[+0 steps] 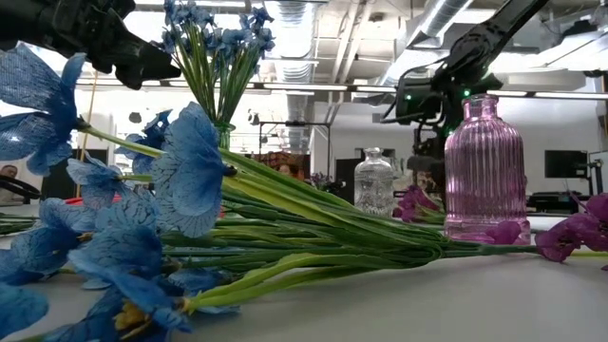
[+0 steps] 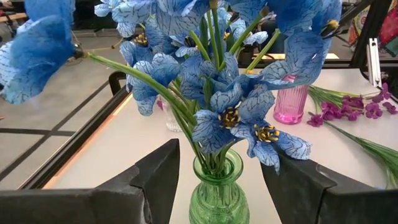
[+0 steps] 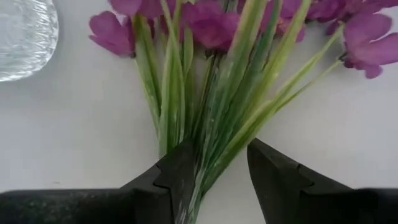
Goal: Sort flowers into vase by color
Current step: Put the top right purple flowers into the transparent flower vase
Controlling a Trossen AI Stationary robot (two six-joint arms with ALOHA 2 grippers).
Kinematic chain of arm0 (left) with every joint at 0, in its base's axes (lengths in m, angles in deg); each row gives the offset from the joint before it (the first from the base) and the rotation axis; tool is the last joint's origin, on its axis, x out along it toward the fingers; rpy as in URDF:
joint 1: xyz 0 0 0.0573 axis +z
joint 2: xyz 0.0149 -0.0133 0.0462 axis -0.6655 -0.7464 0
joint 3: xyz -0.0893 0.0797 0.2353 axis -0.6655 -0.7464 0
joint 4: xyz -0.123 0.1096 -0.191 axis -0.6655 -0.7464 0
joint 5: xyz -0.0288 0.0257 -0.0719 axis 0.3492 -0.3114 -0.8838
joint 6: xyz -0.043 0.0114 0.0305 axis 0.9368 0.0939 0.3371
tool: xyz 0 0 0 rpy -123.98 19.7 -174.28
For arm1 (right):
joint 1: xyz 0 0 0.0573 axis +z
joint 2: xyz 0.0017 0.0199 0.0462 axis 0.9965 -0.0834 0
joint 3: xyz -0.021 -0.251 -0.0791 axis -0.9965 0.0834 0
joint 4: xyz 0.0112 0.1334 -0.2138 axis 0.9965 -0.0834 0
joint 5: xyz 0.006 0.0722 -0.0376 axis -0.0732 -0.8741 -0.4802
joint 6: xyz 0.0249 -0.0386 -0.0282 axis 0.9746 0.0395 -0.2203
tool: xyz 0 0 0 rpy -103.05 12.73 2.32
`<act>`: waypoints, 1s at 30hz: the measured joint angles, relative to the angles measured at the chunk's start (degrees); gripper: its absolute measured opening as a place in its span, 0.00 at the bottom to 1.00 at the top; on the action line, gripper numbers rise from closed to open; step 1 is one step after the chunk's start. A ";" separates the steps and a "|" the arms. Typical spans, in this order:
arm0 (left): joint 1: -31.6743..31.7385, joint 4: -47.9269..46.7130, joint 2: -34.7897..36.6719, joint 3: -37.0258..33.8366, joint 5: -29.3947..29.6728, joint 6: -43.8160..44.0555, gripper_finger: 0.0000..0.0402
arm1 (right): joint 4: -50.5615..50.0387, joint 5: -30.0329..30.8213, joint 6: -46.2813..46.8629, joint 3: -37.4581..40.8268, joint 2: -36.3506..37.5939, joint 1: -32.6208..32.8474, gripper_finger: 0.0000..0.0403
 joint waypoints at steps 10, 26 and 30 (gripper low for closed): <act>0.01 0.02 0.00 0.00 0.00 0.24 0.52 | 4.72 -2.82 0.00 -0.26 -4.78 0.04 0.44; 0.00 0.02 -0.01 0.00 0.00 0.24 0.52 | 4.74 -3.09 -0.16 -0.11 -6.23 0.09 0.17; 0.02 0.02 0.00 0.00 0.00 0.24 0.52 | 4.65 -3.10 -0.20 0.00 -5.33 0.09 0.07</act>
